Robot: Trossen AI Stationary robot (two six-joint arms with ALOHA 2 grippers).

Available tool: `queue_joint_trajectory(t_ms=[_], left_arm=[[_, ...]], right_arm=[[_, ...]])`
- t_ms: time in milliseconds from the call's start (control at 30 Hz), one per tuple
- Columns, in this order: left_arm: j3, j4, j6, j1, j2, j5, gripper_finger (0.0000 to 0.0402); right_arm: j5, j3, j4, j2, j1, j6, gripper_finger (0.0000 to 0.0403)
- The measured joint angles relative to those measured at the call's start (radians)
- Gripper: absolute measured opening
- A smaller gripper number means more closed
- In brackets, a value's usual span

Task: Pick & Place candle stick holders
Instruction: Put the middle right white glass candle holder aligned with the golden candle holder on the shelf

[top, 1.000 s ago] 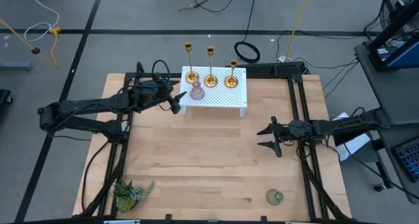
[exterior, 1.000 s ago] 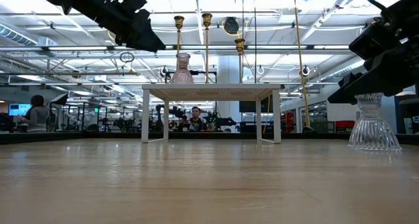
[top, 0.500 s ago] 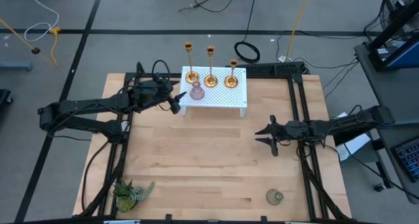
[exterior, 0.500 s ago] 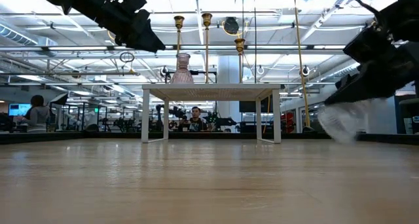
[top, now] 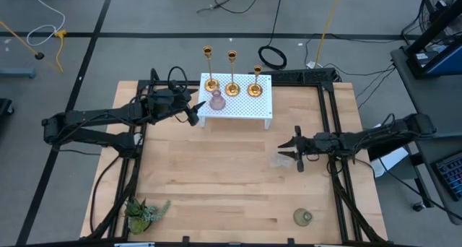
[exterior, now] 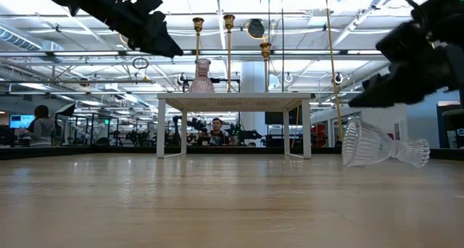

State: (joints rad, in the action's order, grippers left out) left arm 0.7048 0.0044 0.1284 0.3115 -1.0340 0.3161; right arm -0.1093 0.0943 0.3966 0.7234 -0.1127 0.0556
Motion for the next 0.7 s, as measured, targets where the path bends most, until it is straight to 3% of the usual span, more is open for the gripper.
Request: queue_joint_trajectory(t_ms=[100, 300, 700], left_arm=[[0.0, 0.0, 0.0, 0.0, 0.0, 0.0, 0.0271], [0.0, 0.0, 0.0, 0.0, 0.0, -0.001, 0.0271], [0.0, -0.032, -0.007, 0.0, 0.0, -0.034, 0.0271]], right_arm=[[0.0, 0.047, 0.065, 0.02, 0.0, -0.044, 0.0128], [-0.016, 0.167, -0.019, 0.083, -0.006, -0.016, 0.0186], [0.006, 0.582, -0.866, 0.282, -0.211, 0.219, 0.0188]])
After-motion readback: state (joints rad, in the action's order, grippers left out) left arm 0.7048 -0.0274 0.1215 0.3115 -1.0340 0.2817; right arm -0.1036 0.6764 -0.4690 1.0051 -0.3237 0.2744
